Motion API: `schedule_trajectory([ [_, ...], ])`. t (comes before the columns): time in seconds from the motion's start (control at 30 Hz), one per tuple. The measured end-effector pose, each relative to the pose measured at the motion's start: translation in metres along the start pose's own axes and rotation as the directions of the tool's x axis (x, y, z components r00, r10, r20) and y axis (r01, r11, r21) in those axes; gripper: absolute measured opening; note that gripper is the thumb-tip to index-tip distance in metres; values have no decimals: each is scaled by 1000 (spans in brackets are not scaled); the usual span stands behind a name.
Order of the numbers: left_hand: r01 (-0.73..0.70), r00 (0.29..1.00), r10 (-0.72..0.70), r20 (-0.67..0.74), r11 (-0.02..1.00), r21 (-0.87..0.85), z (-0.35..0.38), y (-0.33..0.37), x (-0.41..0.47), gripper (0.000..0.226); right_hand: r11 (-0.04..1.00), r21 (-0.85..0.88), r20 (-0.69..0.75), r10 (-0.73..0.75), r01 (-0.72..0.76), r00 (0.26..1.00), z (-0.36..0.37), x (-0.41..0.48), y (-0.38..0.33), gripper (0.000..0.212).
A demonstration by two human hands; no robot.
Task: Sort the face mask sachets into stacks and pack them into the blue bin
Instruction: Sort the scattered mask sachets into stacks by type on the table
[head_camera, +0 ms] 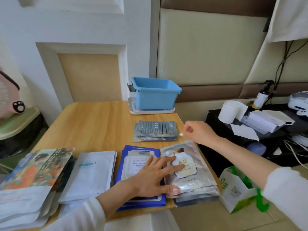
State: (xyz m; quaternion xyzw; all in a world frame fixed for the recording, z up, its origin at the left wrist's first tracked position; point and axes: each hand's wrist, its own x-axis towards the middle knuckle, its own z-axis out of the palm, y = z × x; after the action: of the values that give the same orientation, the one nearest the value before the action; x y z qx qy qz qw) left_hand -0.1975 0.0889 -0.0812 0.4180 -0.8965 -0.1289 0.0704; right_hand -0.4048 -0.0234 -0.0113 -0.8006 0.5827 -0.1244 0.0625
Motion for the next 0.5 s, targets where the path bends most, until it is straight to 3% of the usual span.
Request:
schedule_trajectory([
  [0.03,2,1000,-2,-7,1000,1,0,1,0,66,996,-39,-19,-84,83,996,9,12,-3,23],
  [0.1,7,1000,-7,-19,1000,-3,1,2,0,66,977,-73,90,-193,200,977,31,37,-4,46],
  [0.17,5,999,-5,-33,1000,-8,2,2,0,66,979,-37,223,-190,203,956,48,54,-8,62],
  [0.27,0,999,0,-44,1000,-7,3,1,0,67,973,-67,282,-194,220,940,61,67,-9,53],
  [0.33,-4,999,4,-51,1000,-14,4,1,0,68,907,-238,258,-287,348,923,54,65,-13,37],
  [0.37,-2,999,1,-48,1000,-17,4,1,0,68,863,-314,225,-337,396,914,50,64,-14,29],
  [0.43,6,999,-7,-42,1000,-17,5,1,0,68,847,-376,3,-404,376,915,39,67,-10,11],
  [0.47,5,999,-6,-44,1000,-25,5,1,0,68,879,-340,-165,-405,334,899,32,68,-7,7],
  [0.5,0,999,-2,-47,999,-40,4,1,0,67,960,-112,-291,-279,257,915,22,65,-7,5],
])
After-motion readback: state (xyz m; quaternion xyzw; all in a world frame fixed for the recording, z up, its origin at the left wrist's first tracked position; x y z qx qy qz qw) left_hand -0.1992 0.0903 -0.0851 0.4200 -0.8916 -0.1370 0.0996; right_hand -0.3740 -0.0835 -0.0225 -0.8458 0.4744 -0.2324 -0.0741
